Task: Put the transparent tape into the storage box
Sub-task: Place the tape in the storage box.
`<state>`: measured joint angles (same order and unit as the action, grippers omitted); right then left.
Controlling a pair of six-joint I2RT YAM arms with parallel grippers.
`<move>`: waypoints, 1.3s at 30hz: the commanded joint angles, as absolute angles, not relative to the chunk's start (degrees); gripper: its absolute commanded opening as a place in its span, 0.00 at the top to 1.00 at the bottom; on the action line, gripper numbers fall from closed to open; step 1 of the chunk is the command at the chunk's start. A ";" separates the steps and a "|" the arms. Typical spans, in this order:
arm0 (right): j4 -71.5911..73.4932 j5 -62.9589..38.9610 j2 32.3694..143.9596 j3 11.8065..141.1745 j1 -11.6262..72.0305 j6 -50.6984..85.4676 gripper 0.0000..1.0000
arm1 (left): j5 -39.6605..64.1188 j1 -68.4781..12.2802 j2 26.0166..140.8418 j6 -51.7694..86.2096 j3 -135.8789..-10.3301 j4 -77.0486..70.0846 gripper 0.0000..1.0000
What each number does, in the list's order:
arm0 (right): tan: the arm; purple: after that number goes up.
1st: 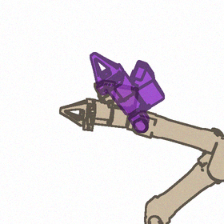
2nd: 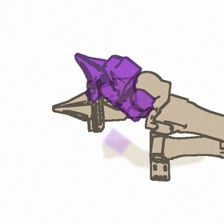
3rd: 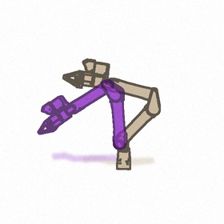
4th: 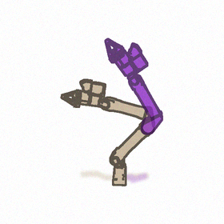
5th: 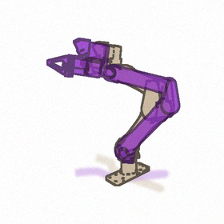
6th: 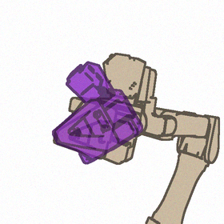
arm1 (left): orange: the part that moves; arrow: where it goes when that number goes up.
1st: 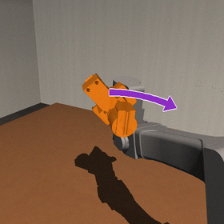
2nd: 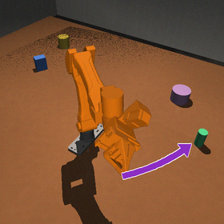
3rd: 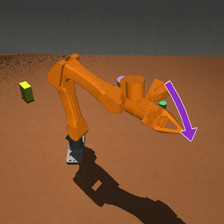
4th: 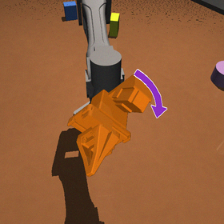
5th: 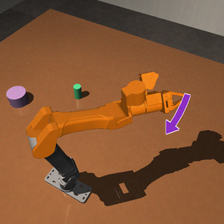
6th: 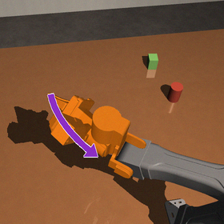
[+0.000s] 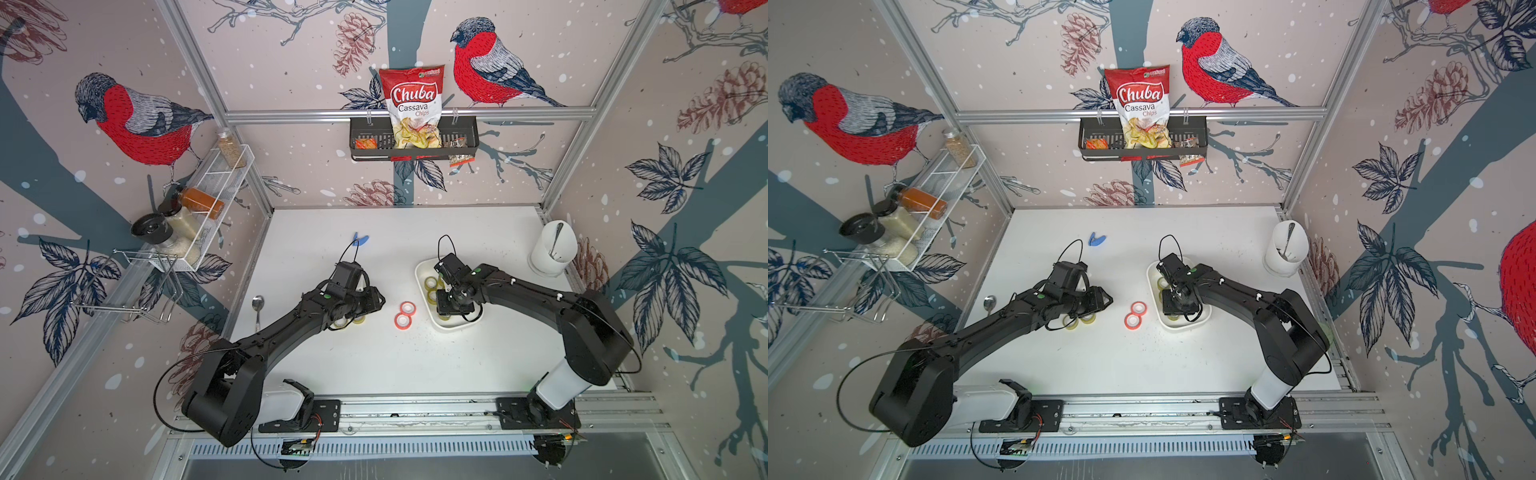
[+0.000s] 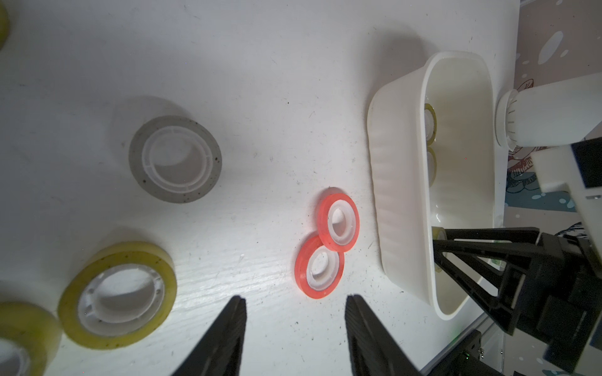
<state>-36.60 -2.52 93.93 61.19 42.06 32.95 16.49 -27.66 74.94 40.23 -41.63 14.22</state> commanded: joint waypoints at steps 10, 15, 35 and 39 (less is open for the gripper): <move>-32.95 -3.25 97.27 62.05 41.57 33.62 0.55 | 15.66 -27.77 75.06 39.56 -42.06 13.85 0.46; -32.43 -2.92 97.90 62.65 40.94 33.51 0.56 | 15.79 -27.77 75.50 39.60 -42.10 13.87 0.46; -34.26 -2.25 97.03 65.07 39.99 32.69 0.46 | 15.62 -27.71 75.76 39.42 -42.10 13.88 0.46; -36.02 -1.26 94.55 66.52 39.99 32.19 0.47 | 15.31 -27.76 75.60 39.06 -42.78 14.46 0.46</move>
